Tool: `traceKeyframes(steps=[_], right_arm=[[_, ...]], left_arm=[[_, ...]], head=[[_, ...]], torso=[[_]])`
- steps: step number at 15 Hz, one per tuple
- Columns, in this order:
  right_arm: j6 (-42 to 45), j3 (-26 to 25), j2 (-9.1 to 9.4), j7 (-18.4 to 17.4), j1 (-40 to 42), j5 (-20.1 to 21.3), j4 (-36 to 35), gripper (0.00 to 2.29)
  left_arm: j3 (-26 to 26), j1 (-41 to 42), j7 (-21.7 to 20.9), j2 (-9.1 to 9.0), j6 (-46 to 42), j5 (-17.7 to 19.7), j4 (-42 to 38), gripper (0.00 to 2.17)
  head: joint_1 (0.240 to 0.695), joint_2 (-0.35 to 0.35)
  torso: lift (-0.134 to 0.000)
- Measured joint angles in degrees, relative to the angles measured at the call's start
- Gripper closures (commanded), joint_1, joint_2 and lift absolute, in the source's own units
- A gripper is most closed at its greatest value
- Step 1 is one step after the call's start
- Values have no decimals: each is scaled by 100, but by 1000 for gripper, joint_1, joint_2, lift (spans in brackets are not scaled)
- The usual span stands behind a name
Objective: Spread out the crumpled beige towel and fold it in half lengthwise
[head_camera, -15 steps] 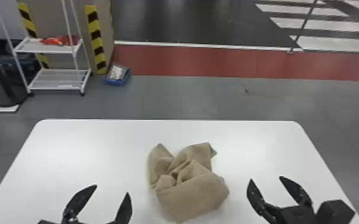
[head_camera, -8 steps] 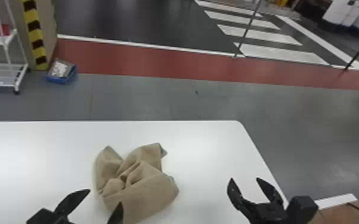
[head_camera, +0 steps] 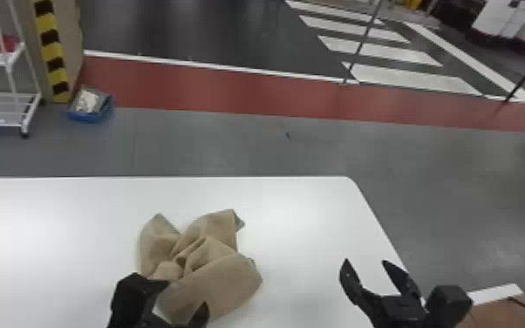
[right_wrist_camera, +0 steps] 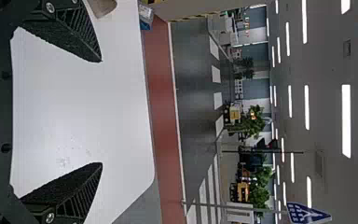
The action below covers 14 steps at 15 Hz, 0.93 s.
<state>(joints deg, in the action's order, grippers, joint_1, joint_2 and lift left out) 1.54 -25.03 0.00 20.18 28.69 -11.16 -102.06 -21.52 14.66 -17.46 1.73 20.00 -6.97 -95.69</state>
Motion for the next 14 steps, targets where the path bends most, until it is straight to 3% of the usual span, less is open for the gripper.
traceKeyframes(steps=[3, 10, 11, 14], right_arm=[[-43, 60, 0, 25, -87, 15, 67, 90], [-44, 122, 0, 39, -146, 59, 162, 90], [-44, 127, 0, 39, -157, 65, 175, 90], [-44, 134, 0, 47, -189, 70, 218, 90]], left_arm=[[-1, -110, 96, -29, 8, -6, 205, 360], [-20, -212, 400, -40, -46, -6, 237, 269], [-25, -251, 385, -40, -38, -5, 238, 458], [-33, -302, 259, -15, -35, -2, 277, 1376]], head=[[695, -350], [695, -350], [695, -350], [695, -350]], torso=[[0], [0], [0], [0]])
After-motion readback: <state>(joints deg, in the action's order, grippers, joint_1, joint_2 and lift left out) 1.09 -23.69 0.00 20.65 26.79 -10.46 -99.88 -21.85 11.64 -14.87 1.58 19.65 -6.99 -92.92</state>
